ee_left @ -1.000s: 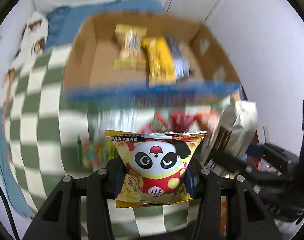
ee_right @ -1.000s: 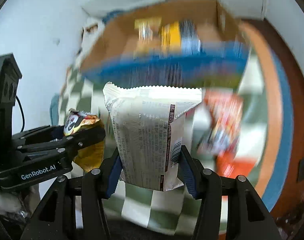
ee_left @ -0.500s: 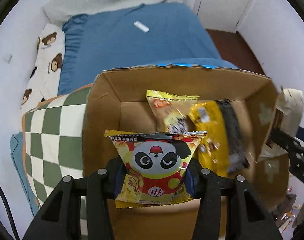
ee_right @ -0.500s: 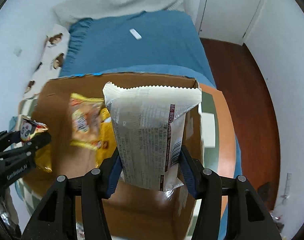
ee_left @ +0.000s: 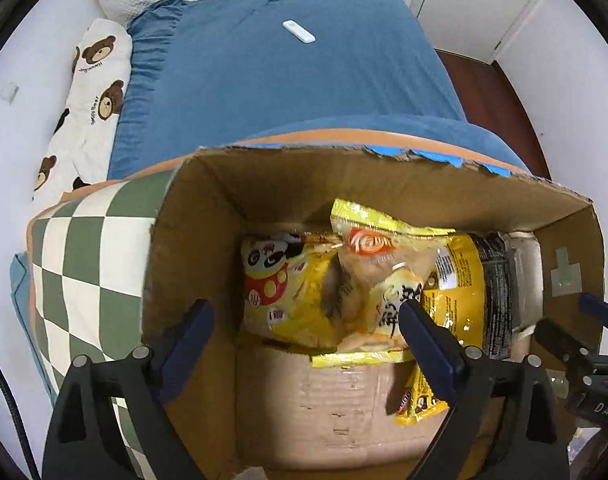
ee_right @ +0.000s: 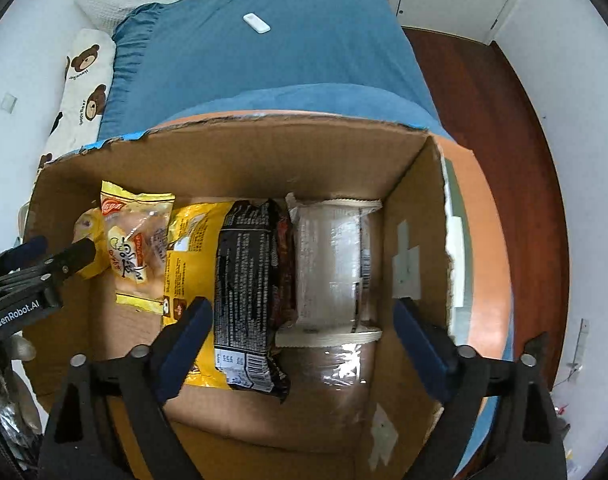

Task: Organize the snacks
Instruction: 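Open both grippers to release the packets into the box, then withdraw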

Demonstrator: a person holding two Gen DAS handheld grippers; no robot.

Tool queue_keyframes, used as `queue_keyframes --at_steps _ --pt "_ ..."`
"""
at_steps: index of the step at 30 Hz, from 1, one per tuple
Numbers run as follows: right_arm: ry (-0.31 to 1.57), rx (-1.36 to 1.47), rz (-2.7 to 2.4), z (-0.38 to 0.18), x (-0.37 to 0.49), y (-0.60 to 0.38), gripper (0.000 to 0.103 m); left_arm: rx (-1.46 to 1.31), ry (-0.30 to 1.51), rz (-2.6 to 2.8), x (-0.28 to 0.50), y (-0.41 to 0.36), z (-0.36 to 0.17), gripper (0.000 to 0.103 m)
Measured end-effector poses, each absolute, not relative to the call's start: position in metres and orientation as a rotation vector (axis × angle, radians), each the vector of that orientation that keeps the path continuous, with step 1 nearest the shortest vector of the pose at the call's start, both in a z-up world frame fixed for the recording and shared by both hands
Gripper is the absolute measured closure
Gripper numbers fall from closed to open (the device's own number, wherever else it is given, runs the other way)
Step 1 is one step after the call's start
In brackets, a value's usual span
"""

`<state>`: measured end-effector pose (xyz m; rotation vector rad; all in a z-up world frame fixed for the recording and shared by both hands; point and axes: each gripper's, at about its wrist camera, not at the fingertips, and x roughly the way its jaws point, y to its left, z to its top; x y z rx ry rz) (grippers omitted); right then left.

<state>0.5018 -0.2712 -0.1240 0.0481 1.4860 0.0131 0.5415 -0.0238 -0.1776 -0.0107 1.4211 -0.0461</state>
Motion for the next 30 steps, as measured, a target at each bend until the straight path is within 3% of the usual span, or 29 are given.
queue_keyframes --at_steps 14,30 --pt "1.445 0.120 0.027 -0.134 0.454 -0.260 0.007 -0.031 1.379 -0.043 0.494 -0.027 -0.154 0.009" --pt "1.243 0.040 0.061 -0.052 0.370 -0.236 0.007 -0.024 1.140 -0.047 0.399 -0.022 -0.067 0.009"
